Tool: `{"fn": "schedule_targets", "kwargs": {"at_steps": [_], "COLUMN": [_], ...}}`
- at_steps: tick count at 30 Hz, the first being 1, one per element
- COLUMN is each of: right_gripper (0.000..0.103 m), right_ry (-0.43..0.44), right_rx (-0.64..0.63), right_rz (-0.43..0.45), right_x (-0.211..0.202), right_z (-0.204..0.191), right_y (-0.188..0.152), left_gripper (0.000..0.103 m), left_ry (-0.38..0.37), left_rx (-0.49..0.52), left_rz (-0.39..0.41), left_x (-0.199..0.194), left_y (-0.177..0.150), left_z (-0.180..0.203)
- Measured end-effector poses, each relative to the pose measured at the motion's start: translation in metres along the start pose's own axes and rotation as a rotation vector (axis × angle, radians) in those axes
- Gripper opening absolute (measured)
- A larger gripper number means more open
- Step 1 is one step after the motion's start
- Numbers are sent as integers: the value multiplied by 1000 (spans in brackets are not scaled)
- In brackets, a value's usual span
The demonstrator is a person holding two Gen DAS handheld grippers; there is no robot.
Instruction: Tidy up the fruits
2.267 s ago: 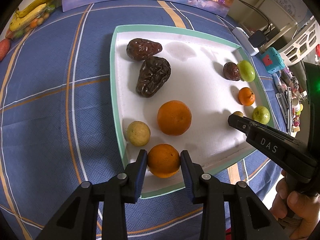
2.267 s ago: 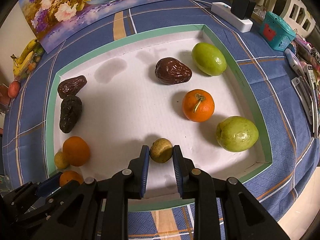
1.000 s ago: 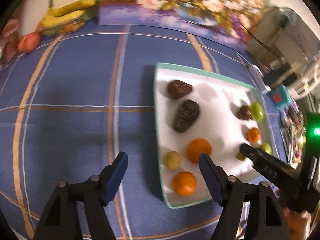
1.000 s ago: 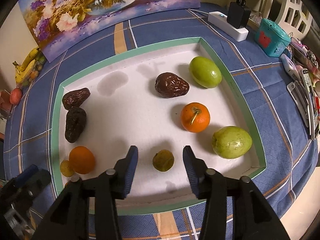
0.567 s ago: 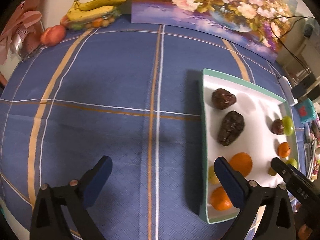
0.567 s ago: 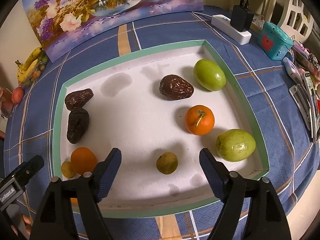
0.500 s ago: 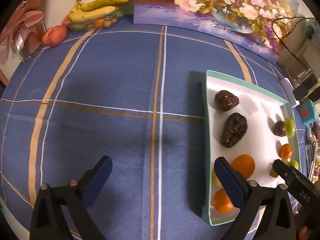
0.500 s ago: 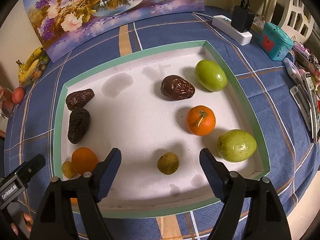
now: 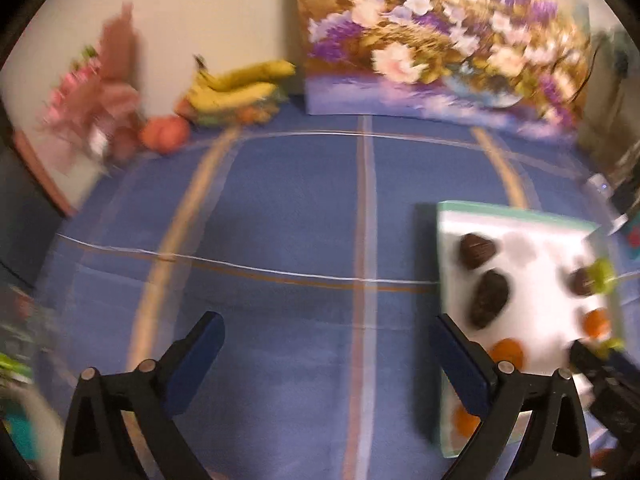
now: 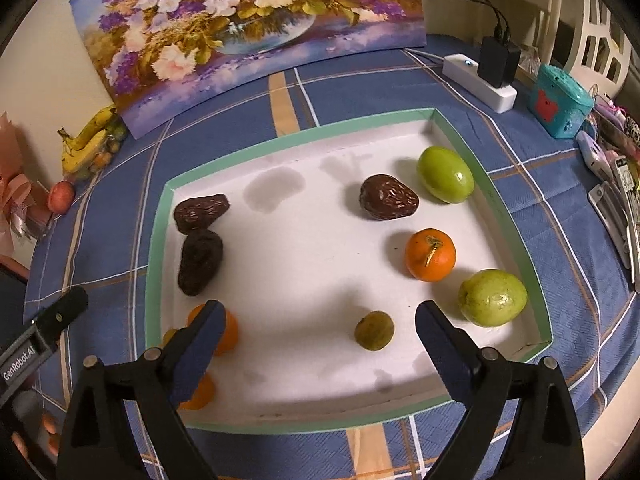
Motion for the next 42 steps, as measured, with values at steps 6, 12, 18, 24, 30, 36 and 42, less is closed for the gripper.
{"fn": "schedule_targets", "kwargs": {"at_steps": [6,12,18,24,30,36,42], "right_gripper": [96,96,96,96,96,96,96], "right_ry": [30,57,56,50,46,52,56], "right_rx": [-21,-81,-126,-148,-152,-166,-169], "right_rz": [9,25,50,63,68,78,83], "right_x": [-14,-34,-49,-52,-53,-58,-63], "right_z": [-12,-27,-37,-42,-44,-51,-56], "right_y": [-9,-24,-36,-36,-36,-36,-40], "left_gripper": [103,103,103,103,103,103,103], "left_ry": [-62,-34,-75,-72,-71,-62,-65], "left_rx": [-22,-15,-76,-63,-66,-102,-125], "left_rz": [-38,-18,-69,-71,-77,-91,-93], "left_x": [-21,-44,-40,-38,-36,-31,-29], "left_y": [-16,-33,-51,-51,-50,-51,-52], "left_z": [-5,-34,-56,-57,-59,-67,-68]}}
Point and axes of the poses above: each gripper's, at about its wrist camera, not at the fingertips, and x roughly the way its jaws point, z to its right, y to its top, the point moved 10 cm from there along x, roughly the way its jaws point, and after that the axes turned 5 degrees about z, right-handed, at the moved point
